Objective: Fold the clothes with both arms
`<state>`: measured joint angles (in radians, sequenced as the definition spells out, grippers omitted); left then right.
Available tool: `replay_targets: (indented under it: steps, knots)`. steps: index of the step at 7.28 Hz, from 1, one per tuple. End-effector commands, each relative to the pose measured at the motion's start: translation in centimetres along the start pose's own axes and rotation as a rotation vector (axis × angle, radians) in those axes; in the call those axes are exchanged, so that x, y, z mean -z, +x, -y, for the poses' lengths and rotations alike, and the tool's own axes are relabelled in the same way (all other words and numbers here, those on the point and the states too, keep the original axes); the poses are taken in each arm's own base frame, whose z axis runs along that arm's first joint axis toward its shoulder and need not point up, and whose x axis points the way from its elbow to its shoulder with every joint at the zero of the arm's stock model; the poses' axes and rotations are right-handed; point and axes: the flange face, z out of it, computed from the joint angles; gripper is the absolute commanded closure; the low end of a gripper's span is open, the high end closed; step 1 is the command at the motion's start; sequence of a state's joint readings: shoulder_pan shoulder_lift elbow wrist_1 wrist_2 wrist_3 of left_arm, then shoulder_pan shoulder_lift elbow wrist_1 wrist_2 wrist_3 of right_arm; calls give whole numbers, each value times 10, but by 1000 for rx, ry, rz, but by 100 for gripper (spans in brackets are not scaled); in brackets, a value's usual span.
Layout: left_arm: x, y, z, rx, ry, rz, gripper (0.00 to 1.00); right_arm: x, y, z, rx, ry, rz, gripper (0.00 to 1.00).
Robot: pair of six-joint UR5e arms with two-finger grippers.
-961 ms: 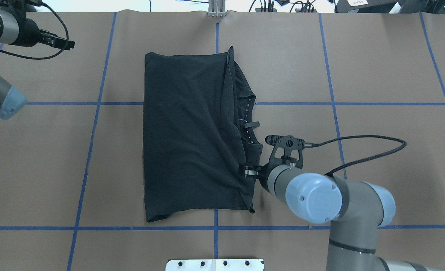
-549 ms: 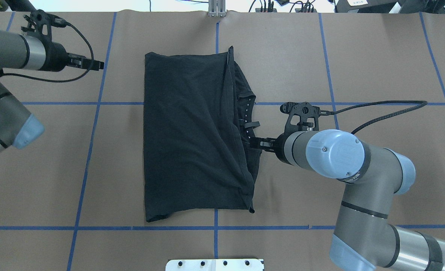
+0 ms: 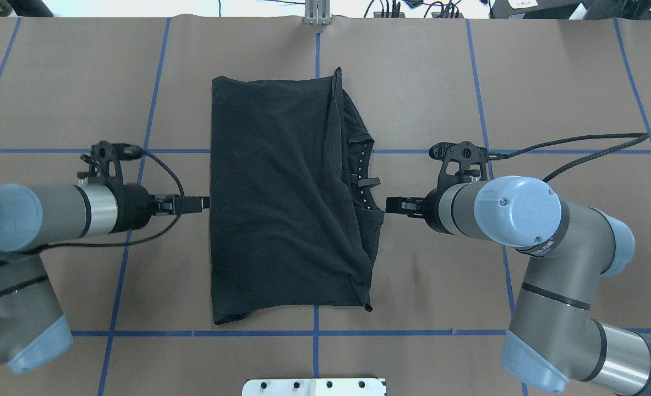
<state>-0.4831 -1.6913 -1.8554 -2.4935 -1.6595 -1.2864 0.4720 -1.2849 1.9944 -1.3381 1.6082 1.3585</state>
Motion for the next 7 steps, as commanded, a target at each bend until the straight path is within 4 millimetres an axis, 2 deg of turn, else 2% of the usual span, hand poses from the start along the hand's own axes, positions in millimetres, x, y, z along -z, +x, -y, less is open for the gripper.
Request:
replay_targets:
  steps: [1,2,3,5,7]
  knots:
    - [-6,21,-80,61,-56,48,0,-1,6,-1,0,2,-9,0]
    - [-6,31,-93,70,-97,138,0,-1,6,-1,1,6,-9,0]
    - [-14,34,-107,84,-127,192,0,-1,6,0,1,11,-11,0]
    - [-20,43,-114,82,-141,188,0,-1,5,-1,1,12,-9,0]
    - [-22,52,-132,71,-172,174,0,-1,6,0,0,13,-11,0]
